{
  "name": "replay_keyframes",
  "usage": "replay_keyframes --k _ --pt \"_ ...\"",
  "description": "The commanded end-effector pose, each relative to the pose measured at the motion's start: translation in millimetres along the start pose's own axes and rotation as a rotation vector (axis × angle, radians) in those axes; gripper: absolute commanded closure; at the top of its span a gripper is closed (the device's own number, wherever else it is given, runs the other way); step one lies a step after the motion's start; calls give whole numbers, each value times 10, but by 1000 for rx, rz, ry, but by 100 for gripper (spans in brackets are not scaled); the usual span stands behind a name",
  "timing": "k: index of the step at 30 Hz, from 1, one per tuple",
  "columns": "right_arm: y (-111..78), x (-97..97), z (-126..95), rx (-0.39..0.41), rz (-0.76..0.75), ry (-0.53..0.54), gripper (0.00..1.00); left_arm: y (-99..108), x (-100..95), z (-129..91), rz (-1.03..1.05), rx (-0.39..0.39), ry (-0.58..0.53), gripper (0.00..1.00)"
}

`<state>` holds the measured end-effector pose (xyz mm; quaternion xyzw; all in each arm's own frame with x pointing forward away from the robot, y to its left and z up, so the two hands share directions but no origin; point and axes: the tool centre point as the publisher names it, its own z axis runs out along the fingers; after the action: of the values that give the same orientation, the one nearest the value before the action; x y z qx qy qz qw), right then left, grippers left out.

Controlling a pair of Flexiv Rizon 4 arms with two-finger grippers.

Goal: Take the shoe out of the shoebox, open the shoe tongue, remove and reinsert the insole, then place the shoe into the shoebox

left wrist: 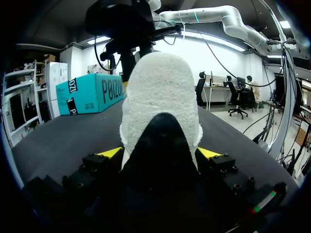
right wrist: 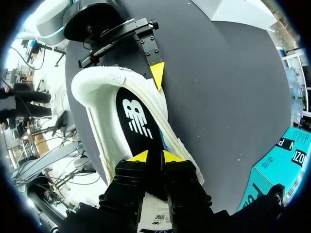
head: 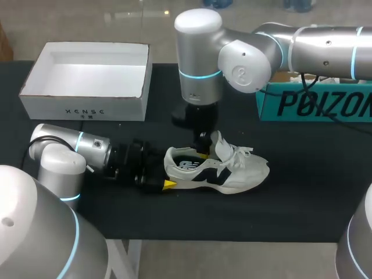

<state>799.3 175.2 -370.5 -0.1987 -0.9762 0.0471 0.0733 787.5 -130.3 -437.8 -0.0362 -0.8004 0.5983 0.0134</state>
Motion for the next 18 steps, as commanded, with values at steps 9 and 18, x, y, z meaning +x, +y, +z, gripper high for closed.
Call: replay_keyframes --k 9,18 --pt "-1 -22 64 4 -2 6 60 50 -3 11 1 -3 -1 100" --pt "49 -30 248 28 -21 -8 57 50 -3 11 1 -3 -1 100"
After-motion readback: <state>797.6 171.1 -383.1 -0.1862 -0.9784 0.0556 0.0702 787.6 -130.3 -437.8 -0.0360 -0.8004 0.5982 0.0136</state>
